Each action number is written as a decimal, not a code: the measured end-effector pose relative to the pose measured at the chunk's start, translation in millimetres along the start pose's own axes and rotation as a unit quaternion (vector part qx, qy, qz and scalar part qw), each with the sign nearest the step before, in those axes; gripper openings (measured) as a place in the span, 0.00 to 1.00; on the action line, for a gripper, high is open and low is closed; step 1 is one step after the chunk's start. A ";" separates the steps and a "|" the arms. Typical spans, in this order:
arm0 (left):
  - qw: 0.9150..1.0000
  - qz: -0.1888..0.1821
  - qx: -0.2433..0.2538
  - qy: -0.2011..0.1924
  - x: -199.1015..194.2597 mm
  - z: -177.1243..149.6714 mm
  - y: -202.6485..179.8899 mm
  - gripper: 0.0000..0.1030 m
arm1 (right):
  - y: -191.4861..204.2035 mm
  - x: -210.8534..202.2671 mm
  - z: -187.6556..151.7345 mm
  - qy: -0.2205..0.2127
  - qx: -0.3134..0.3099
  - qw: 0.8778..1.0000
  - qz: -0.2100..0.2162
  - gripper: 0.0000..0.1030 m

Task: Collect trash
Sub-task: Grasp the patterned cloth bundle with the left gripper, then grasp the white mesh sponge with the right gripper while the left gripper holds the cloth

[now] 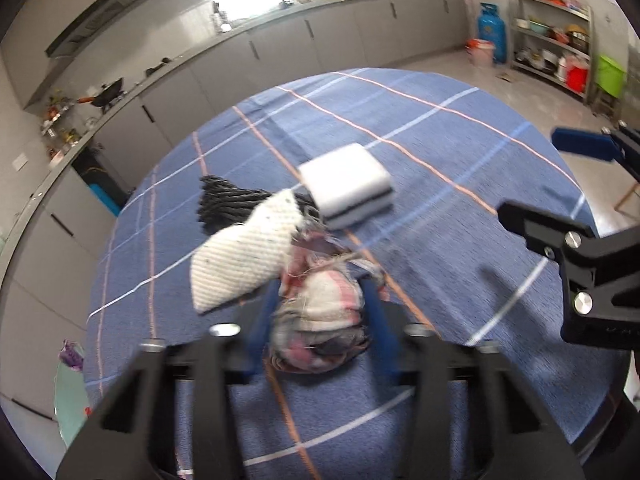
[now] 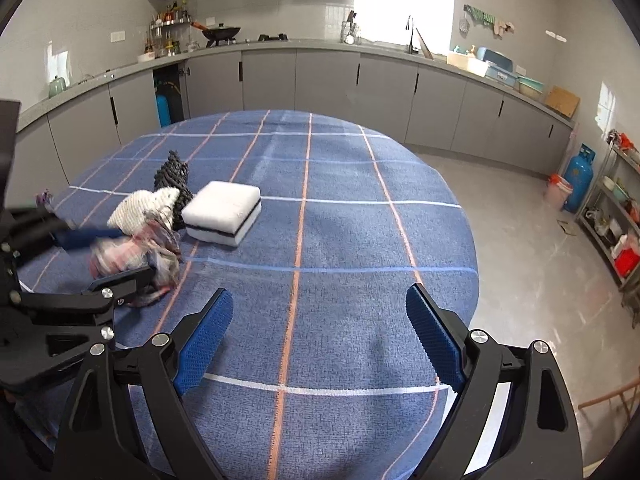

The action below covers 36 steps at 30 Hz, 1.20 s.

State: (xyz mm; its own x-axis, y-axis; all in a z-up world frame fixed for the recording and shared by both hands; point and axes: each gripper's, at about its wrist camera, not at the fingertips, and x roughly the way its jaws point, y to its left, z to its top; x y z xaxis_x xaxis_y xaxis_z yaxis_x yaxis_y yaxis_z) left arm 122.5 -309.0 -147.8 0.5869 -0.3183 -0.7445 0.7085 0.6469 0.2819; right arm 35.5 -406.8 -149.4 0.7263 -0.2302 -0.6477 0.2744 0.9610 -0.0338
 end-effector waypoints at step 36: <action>0.967 0.179 -0.179 -0.029 -17.9 -54.7 168.4 0.27 | 140.0 61.4 67.1 0.055 -0.071 0.990 0.106 0.57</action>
State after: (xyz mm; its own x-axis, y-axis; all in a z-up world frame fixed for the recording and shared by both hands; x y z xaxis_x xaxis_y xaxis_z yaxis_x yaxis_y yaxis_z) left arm 209.9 -156.4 -120.0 0.7976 -0.0606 -0.6001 0.2812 0.9176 0.2811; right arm 160.8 -296.7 -142.8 0.6833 -0.0096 -0.7301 0.0247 0.9996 0.0100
